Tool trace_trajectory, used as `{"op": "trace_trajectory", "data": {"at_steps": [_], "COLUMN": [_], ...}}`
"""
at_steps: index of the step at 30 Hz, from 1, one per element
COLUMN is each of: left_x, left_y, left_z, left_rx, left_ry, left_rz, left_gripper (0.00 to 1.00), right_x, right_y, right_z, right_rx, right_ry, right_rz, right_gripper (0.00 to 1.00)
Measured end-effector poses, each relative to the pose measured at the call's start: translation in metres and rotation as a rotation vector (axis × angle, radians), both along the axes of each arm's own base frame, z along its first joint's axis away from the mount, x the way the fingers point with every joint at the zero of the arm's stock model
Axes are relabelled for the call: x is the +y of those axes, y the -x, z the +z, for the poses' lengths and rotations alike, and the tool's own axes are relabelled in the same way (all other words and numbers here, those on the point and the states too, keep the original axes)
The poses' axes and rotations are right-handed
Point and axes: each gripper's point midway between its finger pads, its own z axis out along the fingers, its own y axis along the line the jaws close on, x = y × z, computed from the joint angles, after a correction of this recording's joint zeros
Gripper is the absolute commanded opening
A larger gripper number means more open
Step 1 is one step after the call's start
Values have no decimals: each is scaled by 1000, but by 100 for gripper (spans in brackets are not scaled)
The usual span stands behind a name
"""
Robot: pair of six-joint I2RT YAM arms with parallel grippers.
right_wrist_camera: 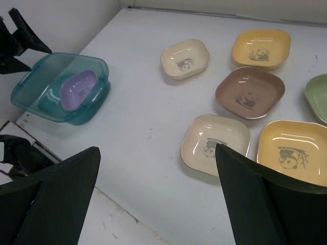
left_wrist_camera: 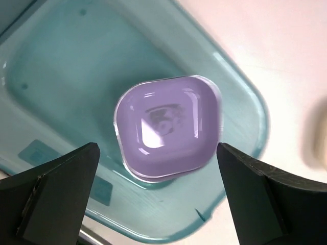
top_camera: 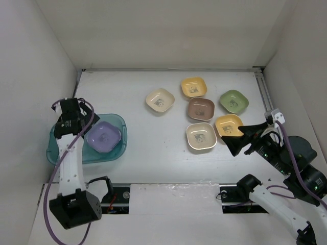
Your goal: Place the plates into the plastic bin on the countertop
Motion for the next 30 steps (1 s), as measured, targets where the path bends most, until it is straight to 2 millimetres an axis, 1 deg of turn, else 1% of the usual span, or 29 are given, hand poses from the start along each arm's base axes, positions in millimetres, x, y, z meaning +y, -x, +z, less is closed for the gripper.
{"op": "trace_trajectory", "data": {"at_steps": [2,3,4,5,7,8,11,12,13,15,16,17,18,20,22,25,28,29,30], "left_x": [-8,-15,-20,-28,-54,-70,-129,-153,-177,-218,-236,-250,-258,-261,-257,-252,-248,-249,-250], "left_y": [-3,-8,-11,-20,-42,-55,-96,-111,-124,-148,-162,-175,-187,-204,-216,-223,-224,-225,-225], "left_z": [21,38,44,54,71,77,79,73,64,47,36,25,13,-15,-40,-73,-96,-100,-104], "left_rx": [-83,-139,-159,-187,-234,-250,-248,-232,-201,-146,-122,-102,-81,-28,22,82,122,124,126], "left_ry": [14,23,30,40,68,84,116,124,125,123,123,120,114,98,82,68,66,69,74], "left_rz": [-35,-66,-85,-123,-221,-277,-435,-490,-539,-604,-626,-637,-634,-610,-577,-549,-537,-539,-539], "left_gripper": [100,100,100,100,100,100,100,100,100,100,100,100,100,100,100,96,89,81,78], "right_x": [0,0,0,0,1,1,3,4,4,5,5,5,5,5,5,5,5,5,5], "right_y": [0,0,0,0,-1,-2,-5,-5,-6,-7,-7,-8,-7,-7,-7,-7,-8,-8,-8], "right_z": [0,0,0,0,1,1,2,2,1,0,0,0,0,0,0,0,0,0,0], "right_rx": [0,-1,-1,1,-1,-1,-3,0,3,10,12,13,15,16,19,21,23,24,24], "right_ry": [0,0,-1,0,0,-1,-5,-4,-3,-3,-3,-3,-5,-7,-11,-13,-16,-17,-17], "right_rz": [0,0,0,0,0,0,0,0,-1,-2,-2,-2,-3,-3,-4,-5,-9,-10,-12], "right_gripper": [100,100,100,100,100,100,100,100,100,100,100,100,100,100,100,100,100,100,100]}}
